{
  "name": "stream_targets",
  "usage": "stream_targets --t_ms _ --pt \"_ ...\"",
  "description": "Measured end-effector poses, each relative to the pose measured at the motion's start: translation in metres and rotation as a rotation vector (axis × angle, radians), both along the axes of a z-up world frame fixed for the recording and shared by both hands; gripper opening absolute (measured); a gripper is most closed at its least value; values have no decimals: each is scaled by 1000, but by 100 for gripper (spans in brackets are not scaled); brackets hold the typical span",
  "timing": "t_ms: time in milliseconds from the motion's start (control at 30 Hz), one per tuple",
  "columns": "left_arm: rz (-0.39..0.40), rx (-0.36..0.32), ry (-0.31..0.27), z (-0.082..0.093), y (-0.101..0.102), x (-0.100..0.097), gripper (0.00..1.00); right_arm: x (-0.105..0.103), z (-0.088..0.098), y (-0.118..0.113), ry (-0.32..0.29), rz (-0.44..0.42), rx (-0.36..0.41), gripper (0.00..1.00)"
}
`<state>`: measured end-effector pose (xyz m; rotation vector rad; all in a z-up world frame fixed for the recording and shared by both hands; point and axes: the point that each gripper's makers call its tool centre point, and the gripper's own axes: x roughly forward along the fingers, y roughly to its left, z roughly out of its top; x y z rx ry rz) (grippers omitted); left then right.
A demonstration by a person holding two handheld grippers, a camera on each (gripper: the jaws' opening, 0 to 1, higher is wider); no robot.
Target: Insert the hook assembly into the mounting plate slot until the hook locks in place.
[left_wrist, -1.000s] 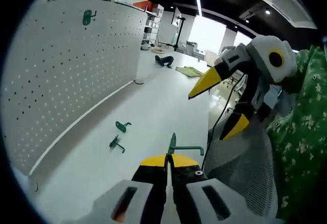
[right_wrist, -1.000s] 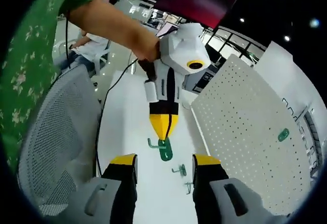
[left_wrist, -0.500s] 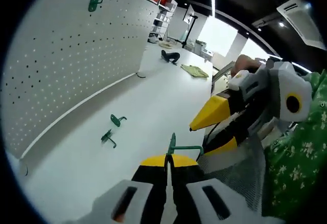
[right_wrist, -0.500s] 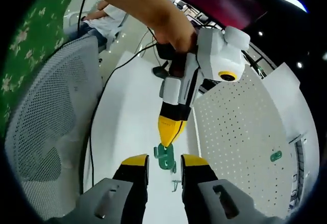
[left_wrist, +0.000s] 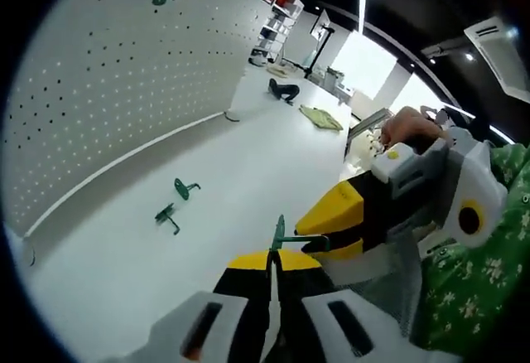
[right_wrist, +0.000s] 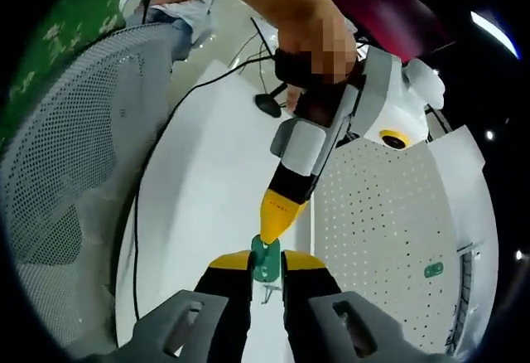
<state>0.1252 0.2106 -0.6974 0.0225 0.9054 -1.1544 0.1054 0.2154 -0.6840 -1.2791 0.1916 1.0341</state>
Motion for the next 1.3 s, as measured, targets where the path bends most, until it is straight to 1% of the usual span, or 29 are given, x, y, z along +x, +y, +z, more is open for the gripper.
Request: stream_targets --t_ms 133,300,533,867,1167,1267,1300 --pt "15 -17 22 3 -3 -1 2 3 -2 -4 1 -20 -2 9" --pt "24 -10 34 2 -4 -1 2 4 -3 -6 10 -42 1 9" --pt "26 -7 49 1 -8 -3 2 5 -9 -11 23 -60 -8 5" --pt "16 -9 52 2 -13 -2 2 10 -11 -15 29 -76 -11 3" --pt "6 -9 48 1 -14 -2 2 11 -11 -16 34 -90 -5 1" --pt "7 -20 39 1 -14 0 2 13 -10 -17 28 -94 -4 1" --pt "1 -25 28 2 -15 1 2 14 -10 -17 28 -98 -2 1"
